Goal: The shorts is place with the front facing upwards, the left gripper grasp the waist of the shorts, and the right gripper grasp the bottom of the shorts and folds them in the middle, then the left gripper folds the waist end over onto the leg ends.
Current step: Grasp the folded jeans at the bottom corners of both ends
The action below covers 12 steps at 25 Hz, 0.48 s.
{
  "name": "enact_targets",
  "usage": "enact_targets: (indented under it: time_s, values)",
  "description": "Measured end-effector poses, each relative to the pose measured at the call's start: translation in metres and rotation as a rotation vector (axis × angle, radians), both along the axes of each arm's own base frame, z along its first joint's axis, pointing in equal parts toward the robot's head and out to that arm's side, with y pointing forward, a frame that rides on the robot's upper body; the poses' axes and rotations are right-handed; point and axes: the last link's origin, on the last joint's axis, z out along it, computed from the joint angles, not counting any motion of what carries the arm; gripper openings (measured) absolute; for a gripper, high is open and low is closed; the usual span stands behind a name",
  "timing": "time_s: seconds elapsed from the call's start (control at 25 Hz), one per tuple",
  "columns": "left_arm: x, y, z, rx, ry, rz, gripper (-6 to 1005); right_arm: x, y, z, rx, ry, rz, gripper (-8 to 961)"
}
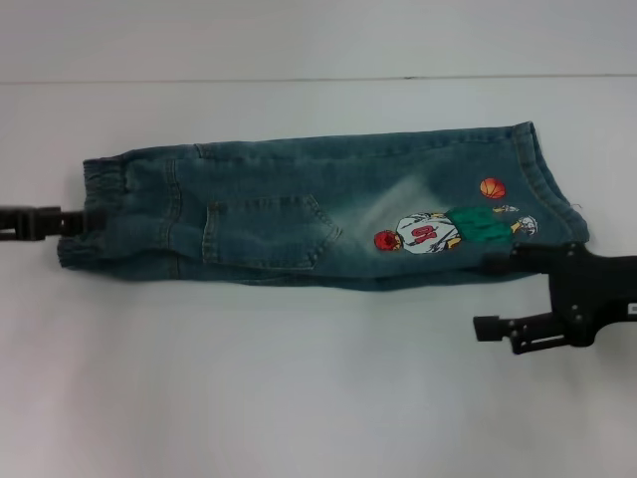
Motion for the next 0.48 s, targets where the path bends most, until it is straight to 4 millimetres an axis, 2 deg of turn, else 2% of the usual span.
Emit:
enact_targets:
  time_s: [0.48]
  values:
    - [-0.024, 0.001, -0.008, -0.024, 0.162, 0.076, 825, -0.002, 0.001, -0.004, -0.001, -0.010, 0.022, 958]
